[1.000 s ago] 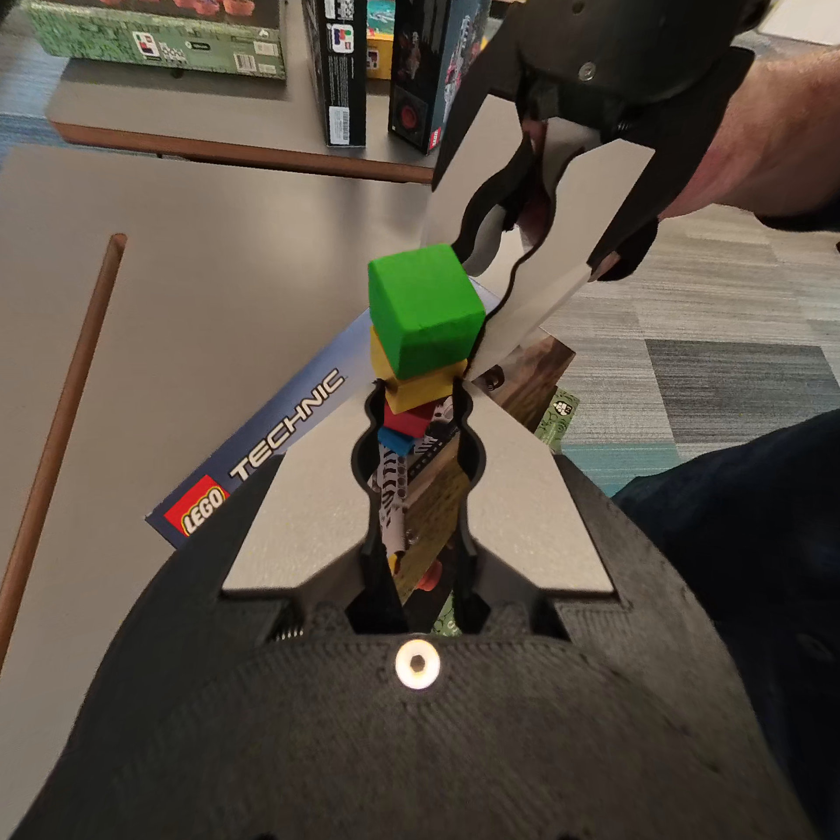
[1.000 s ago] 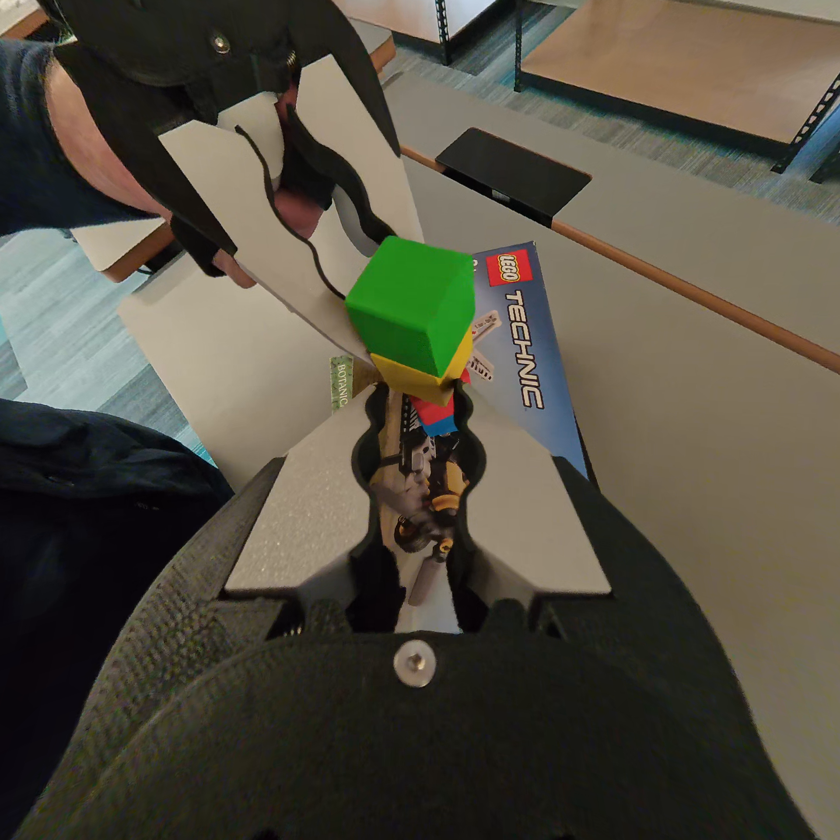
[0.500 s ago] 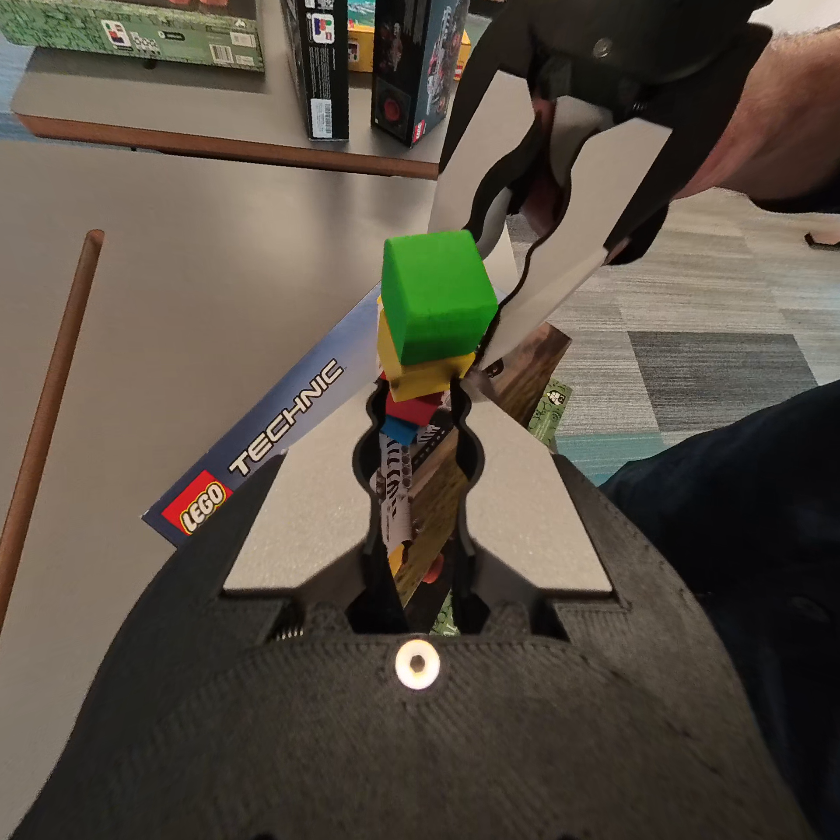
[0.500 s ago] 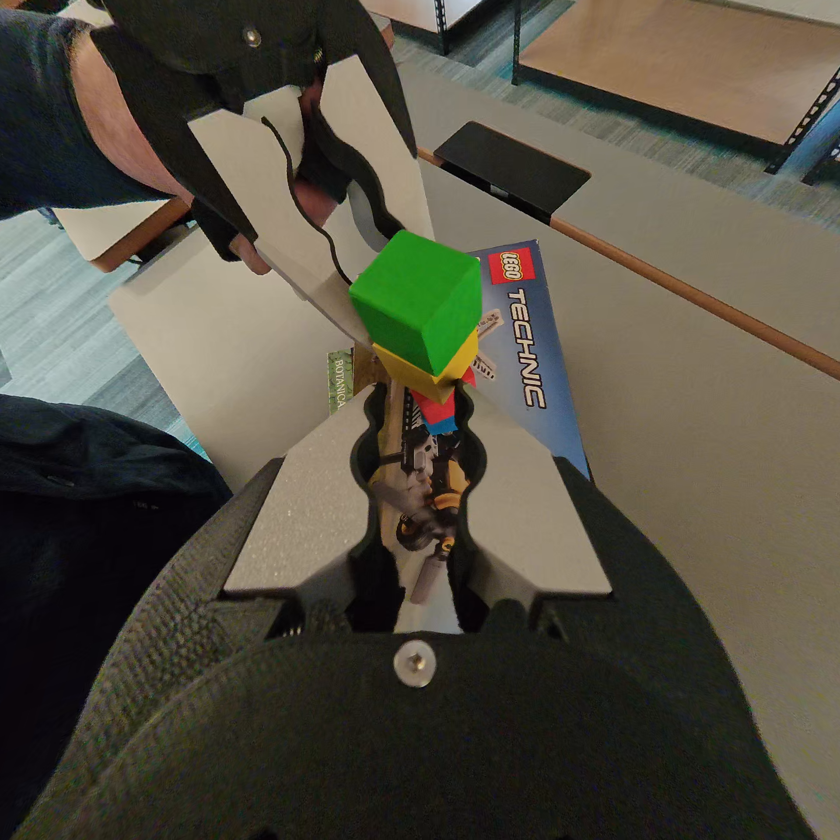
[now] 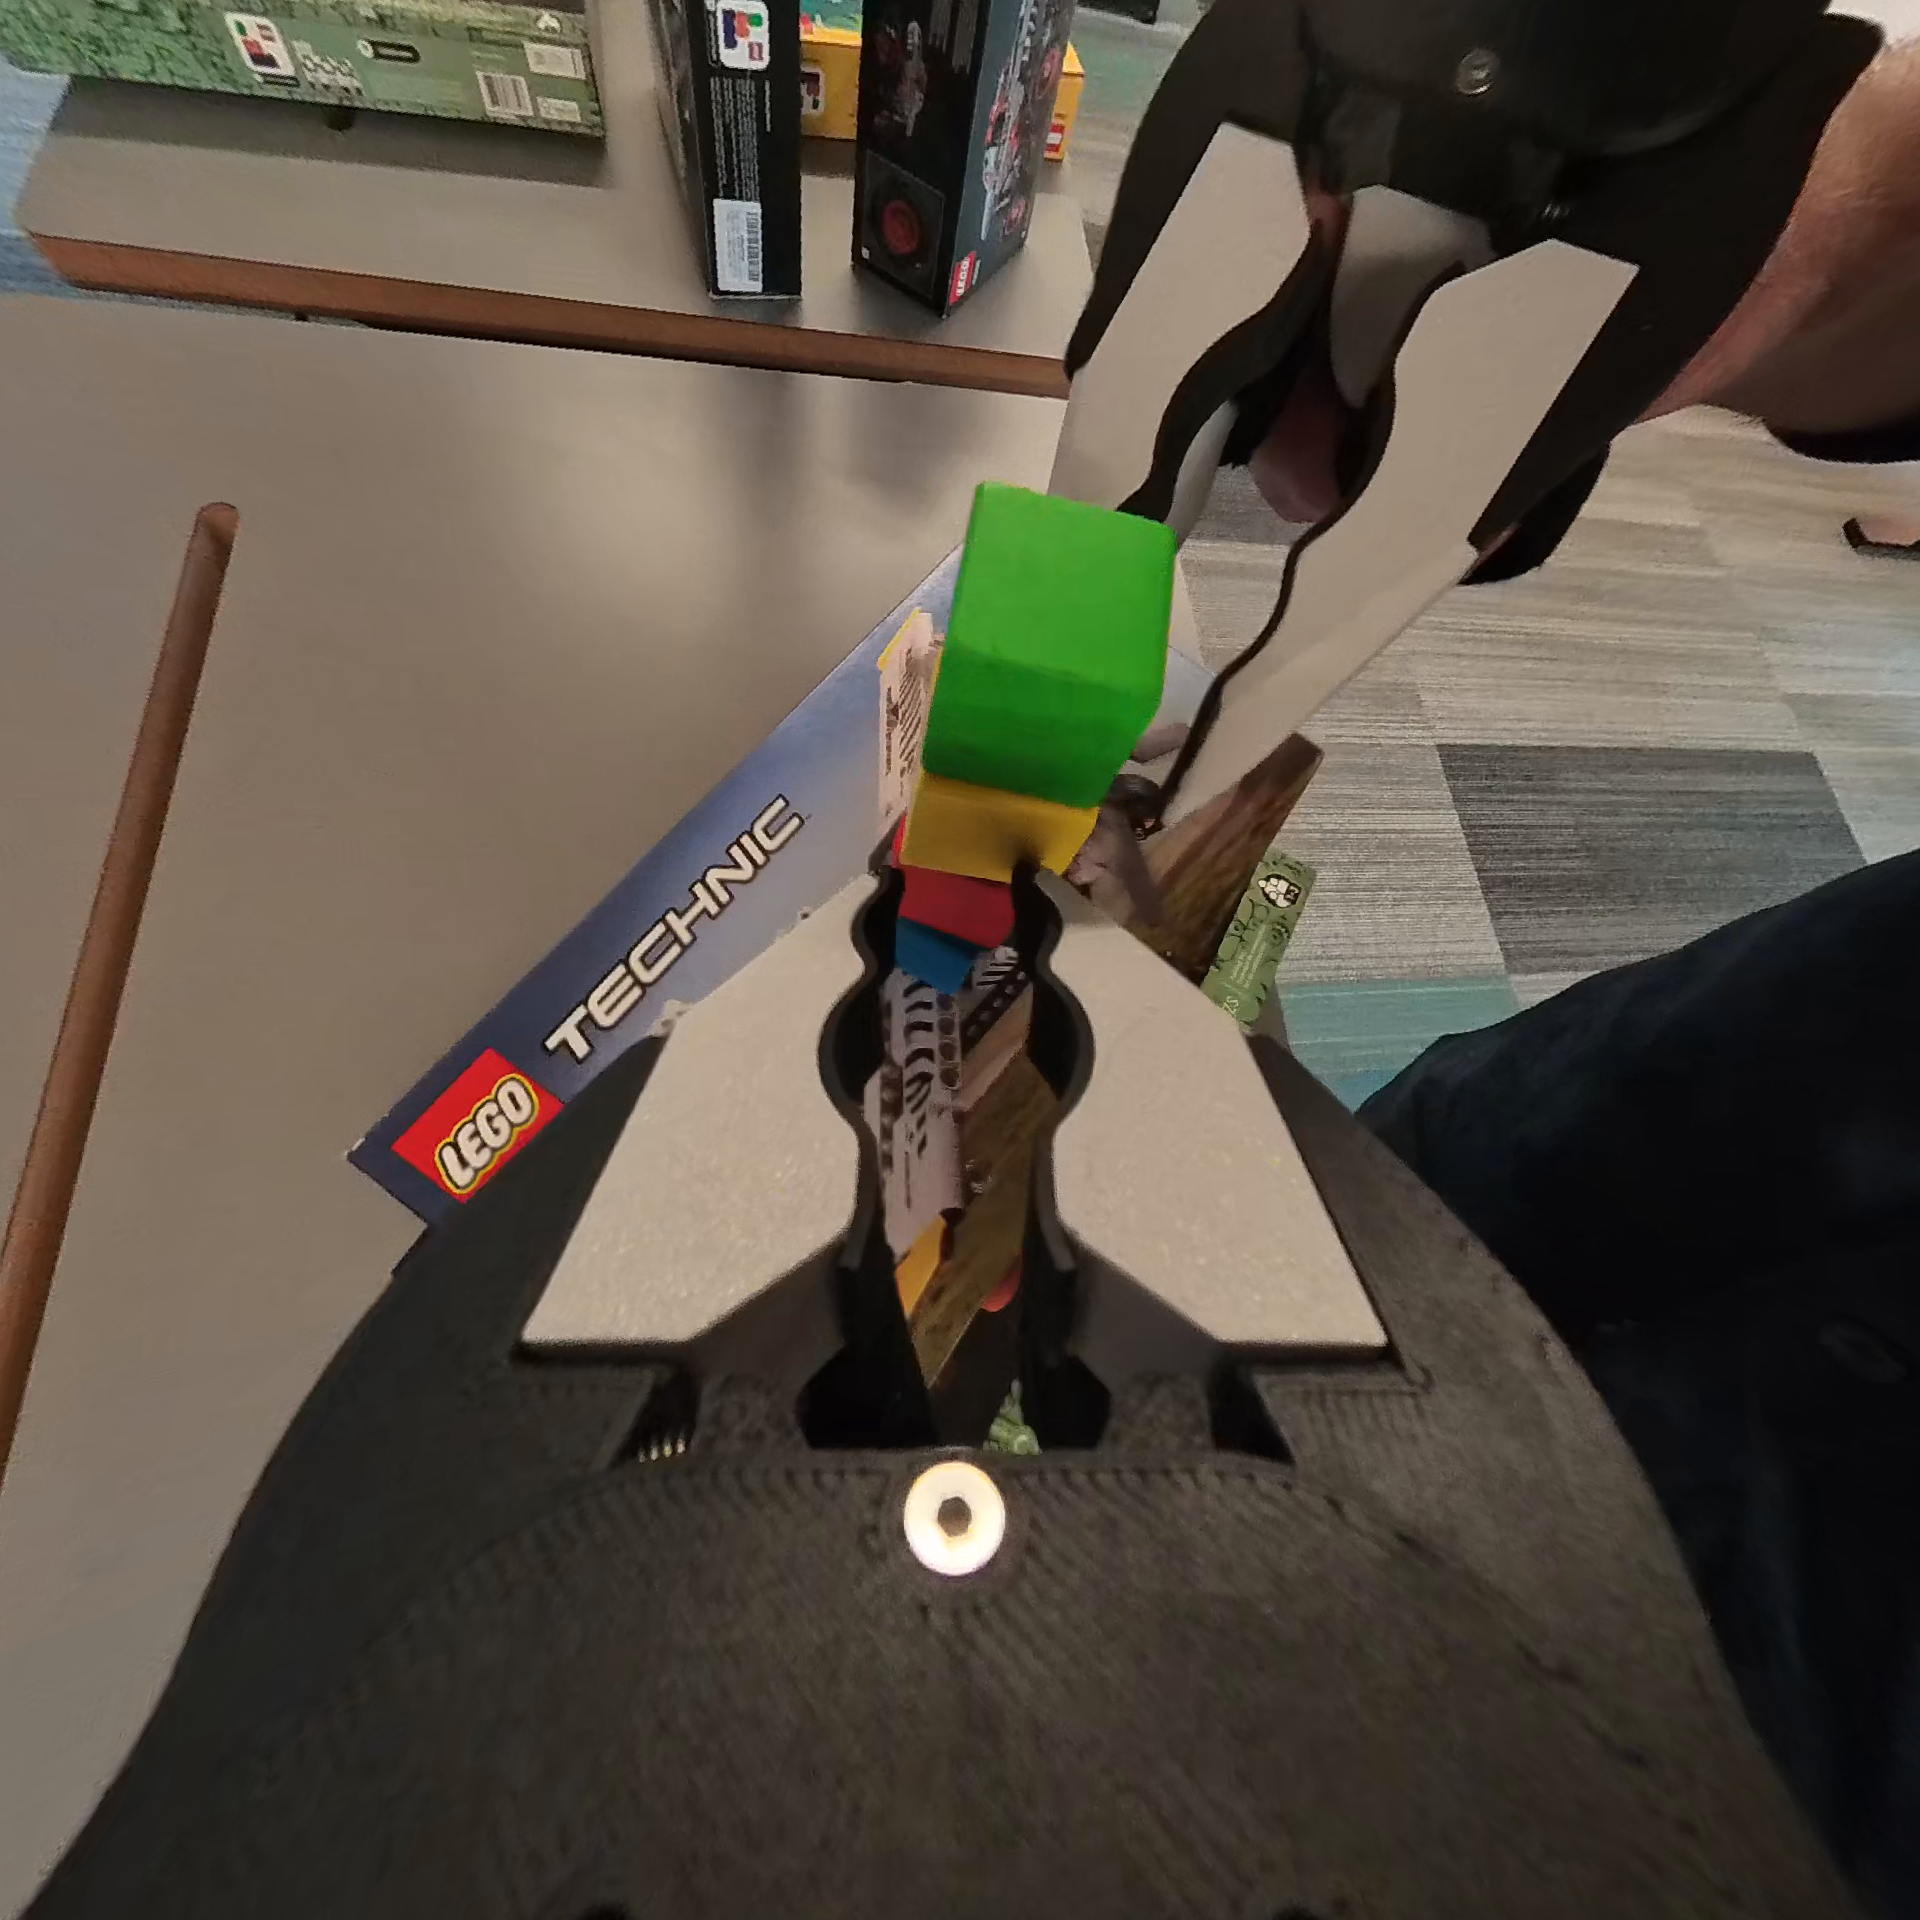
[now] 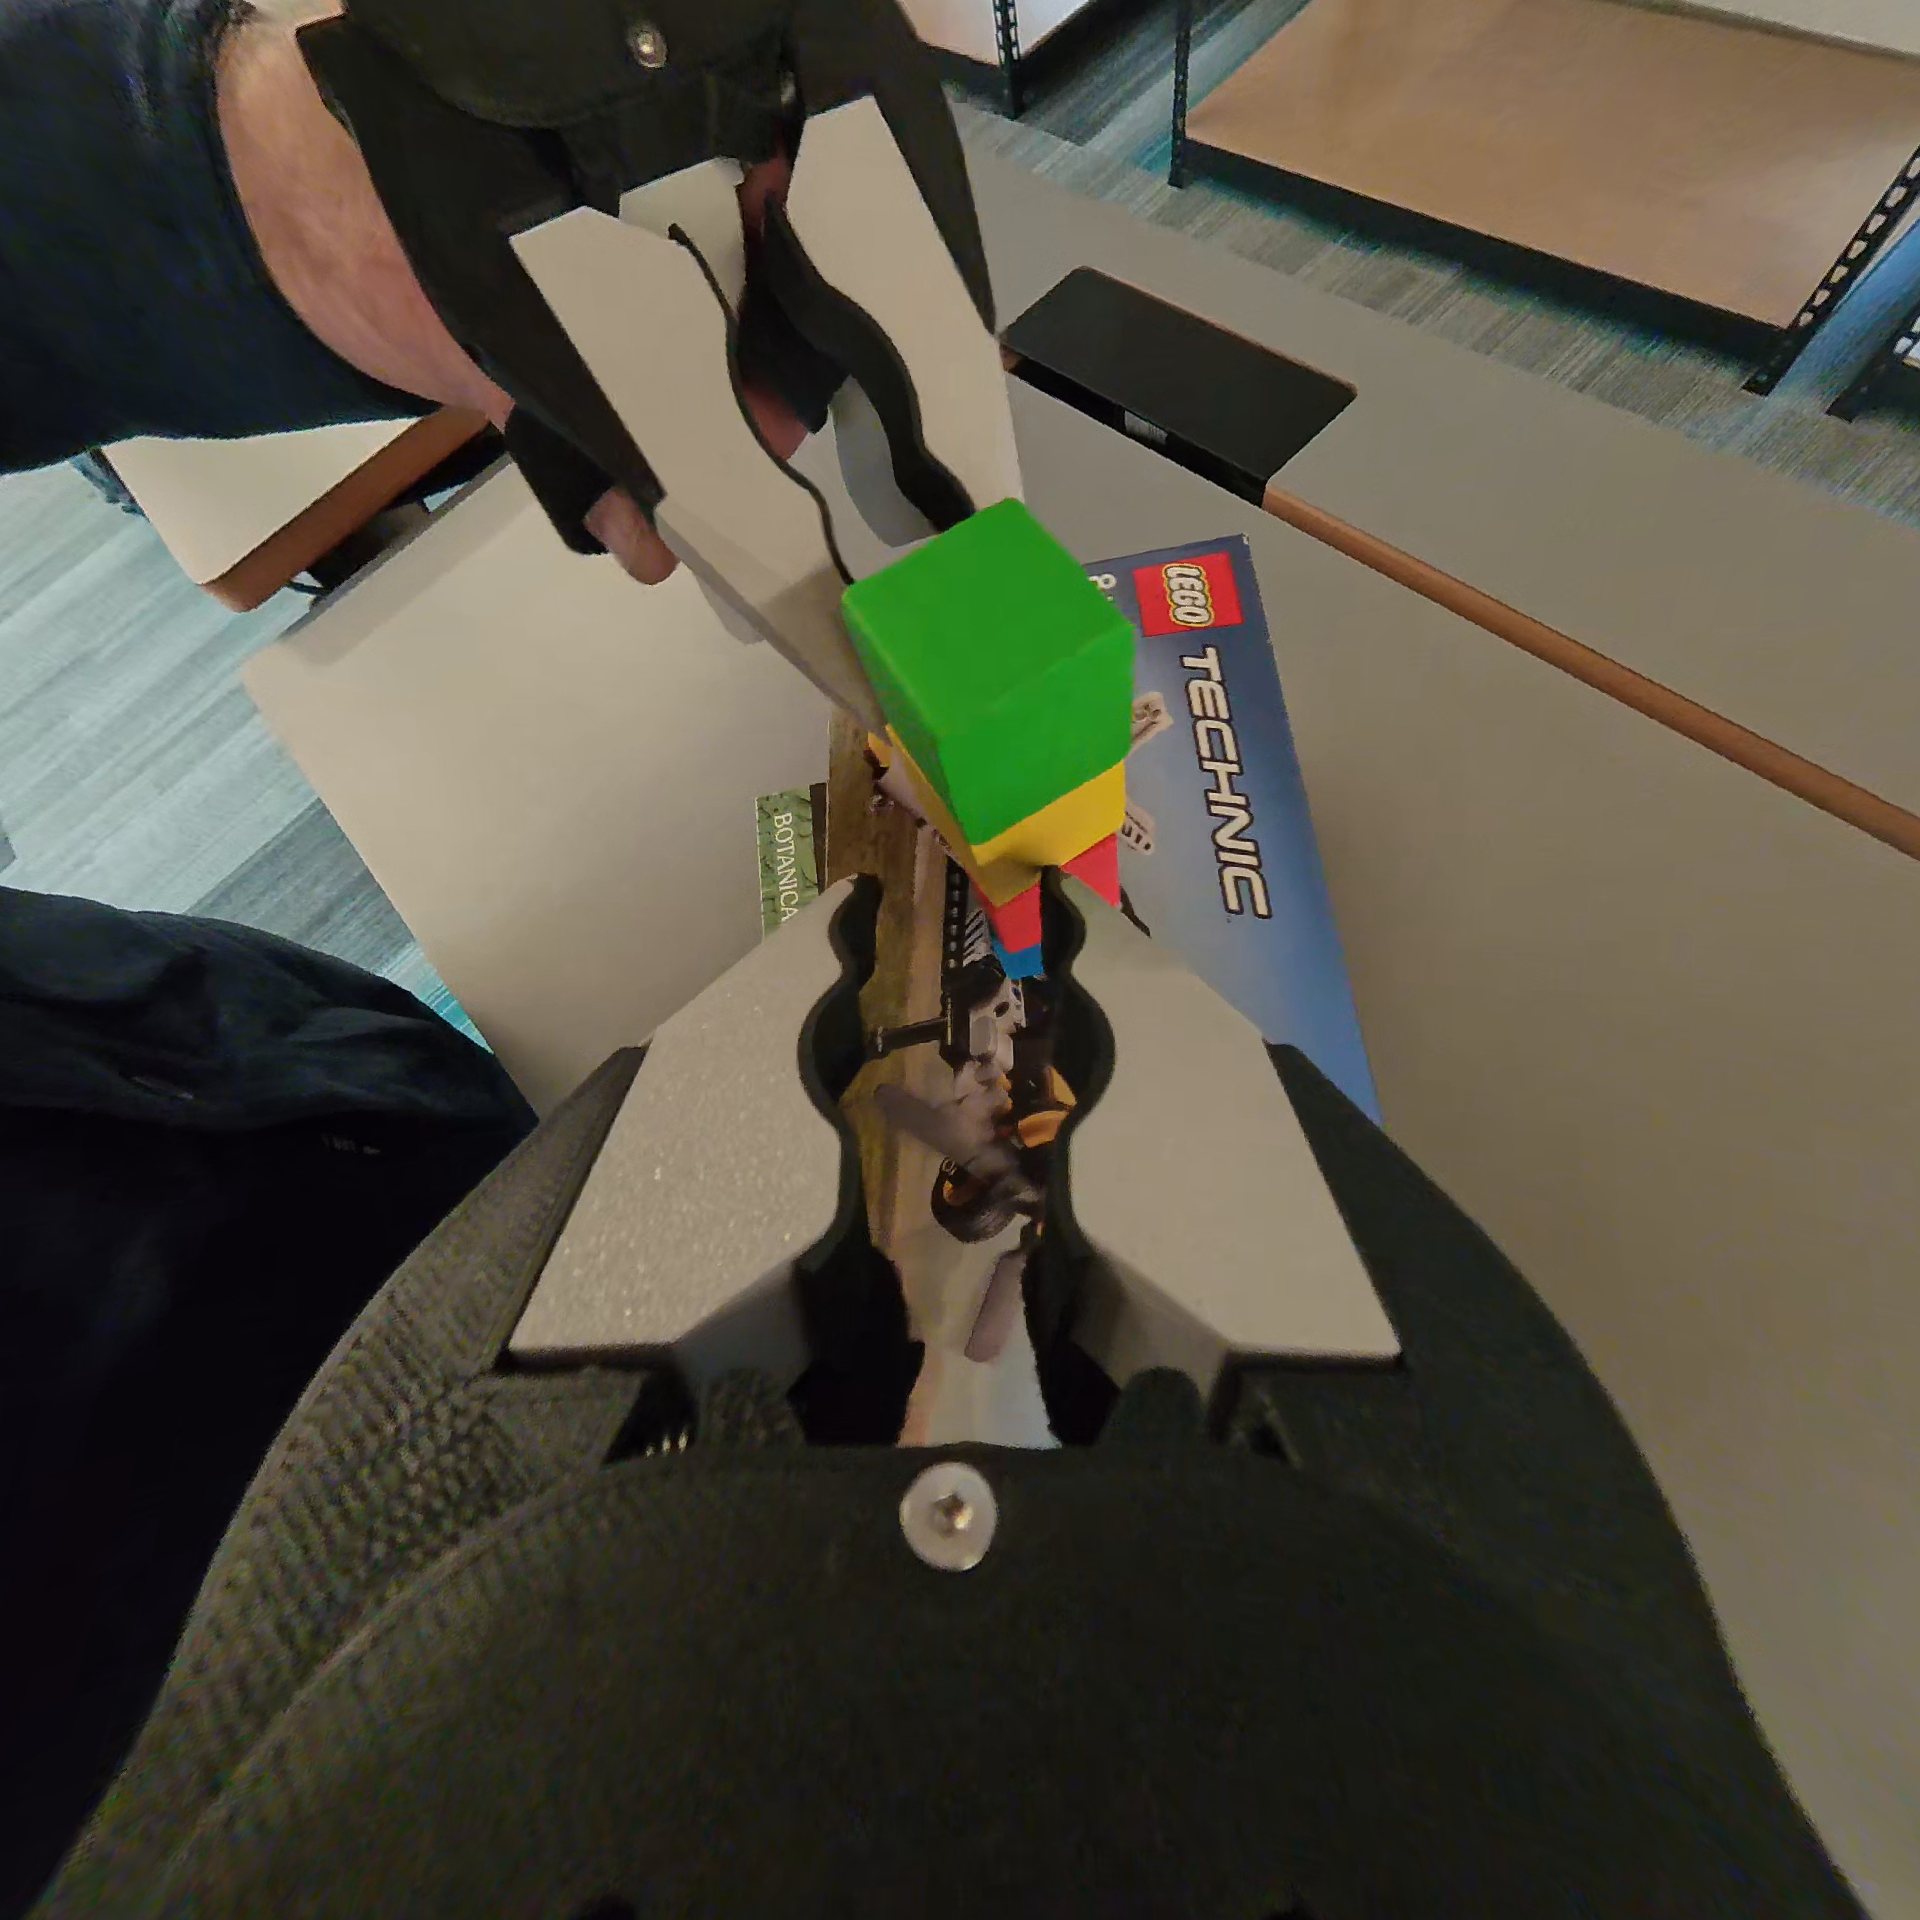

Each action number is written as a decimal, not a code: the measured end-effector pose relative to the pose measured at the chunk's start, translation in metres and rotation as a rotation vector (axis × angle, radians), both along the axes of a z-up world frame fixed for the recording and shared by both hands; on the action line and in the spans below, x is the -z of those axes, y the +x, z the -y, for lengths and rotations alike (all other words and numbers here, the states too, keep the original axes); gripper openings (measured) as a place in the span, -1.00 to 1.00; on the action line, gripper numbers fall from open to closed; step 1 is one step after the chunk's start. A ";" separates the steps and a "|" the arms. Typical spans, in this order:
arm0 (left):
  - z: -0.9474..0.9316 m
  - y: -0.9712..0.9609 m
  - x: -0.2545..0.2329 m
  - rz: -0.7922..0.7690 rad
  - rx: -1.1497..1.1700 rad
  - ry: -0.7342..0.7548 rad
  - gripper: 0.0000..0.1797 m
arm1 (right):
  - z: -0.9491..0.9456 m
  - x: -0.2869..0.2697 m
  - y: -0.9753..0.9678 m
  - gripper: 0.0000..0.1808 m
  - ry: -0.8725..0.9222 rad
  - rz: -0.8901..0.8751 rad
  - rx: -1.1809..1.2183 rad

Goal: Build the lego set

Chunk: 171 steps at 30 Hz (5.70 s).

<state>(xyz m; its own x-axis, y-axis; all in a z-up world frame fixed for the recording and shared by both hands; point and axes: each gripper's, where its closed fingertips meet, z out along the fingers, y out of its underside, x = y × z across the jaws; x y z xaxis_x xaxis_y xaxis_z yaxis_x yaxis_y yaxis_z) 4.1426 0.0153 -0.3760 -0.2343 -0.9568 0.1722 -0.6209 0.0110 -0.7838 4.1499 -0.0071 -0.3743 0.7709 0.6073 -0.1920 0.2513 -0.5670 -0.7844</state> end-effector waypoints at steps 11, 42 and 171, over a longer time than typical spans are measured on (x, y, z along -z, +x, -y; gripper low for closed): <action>0.003 -0.010 0.013 -0.045 -0.020 -0.043 -0.65 | 0.000 0.014 0.006 -0.64 -0.064 -0.009 0.023; 0.005 -0.004 0.027 -0.037 -0.024 -0.065 -0.70 | -0.002 0.018 0.004 -0.60 -0.067 -0.021 0.024; 0.013 -0.195 0.024 0.009 -0.295 -0.092 -0.58 | -0.018 0.053 -0.020 -0.34 -0.193 -0.043 0.614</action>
